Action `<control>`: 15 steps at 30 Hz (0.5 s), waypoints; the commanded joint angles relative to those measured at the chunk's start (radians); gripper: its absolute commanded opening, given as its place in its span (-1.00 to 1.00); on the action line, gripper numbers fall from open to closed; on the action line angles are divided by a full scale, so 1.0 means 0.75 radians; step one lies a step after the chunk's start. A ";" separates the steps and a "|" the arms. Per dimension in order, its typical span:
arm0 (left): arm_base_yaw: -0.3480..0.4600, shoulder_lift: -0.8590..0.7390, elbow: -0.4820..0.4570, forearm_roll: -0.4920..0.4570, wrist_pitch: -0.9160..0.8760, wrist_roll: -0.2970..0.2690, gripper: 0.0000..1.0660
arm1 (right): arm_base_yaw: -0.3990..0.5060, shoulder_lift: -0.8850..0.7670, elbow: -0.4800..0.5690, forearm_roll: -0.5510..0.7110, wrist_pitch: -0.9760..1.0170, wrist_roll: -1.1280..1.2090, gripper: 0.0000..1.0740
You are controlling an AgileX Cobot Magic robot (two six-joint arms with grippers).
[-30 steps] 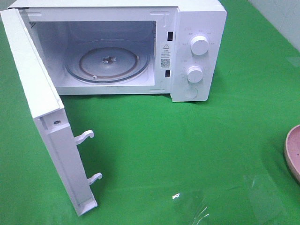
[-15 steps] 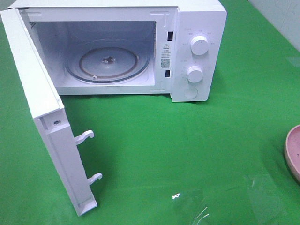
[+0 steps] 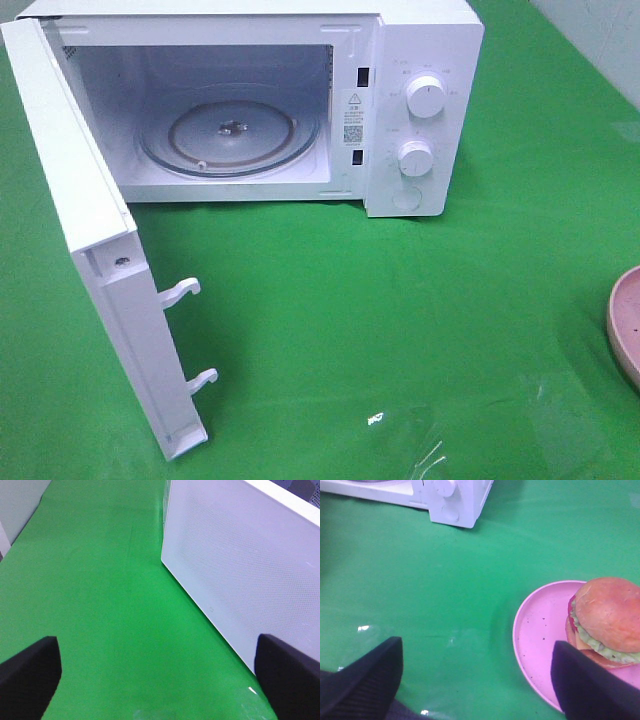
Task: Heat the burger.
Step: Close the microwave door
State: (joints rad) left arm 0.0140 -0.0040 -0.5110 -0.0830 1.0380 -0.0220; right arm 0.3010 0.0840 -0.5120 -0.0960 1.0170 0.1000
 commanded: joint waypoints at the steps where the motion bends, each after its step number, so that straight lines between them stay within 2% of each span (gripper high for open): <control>1: 0.001 -0.025 0.003 0.000 -0.009 -0.001 0.84 | -0.103 -0.131 0.004 0.021 -0.017 -0.040 0.42; 4: 0.001 -0.027 0.003 0.000 -0.009 -0.001 0.84 | -0.193 -0.152 0.005 0.025 -0.017 -0.043 0.42; 15: 0.001 -0.023 0.003 0.000 -0.009 -0.001 0.84 | -0.204 -0.152 0.005 0.025 -0.017 -0.044 0.42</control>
State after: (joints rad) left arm 0.0140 -0.0040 -0.5110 -0.0830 1.0380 -0.0220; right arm 0.1530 -0.0040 -0.5120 -0.0770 1.0170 0.0770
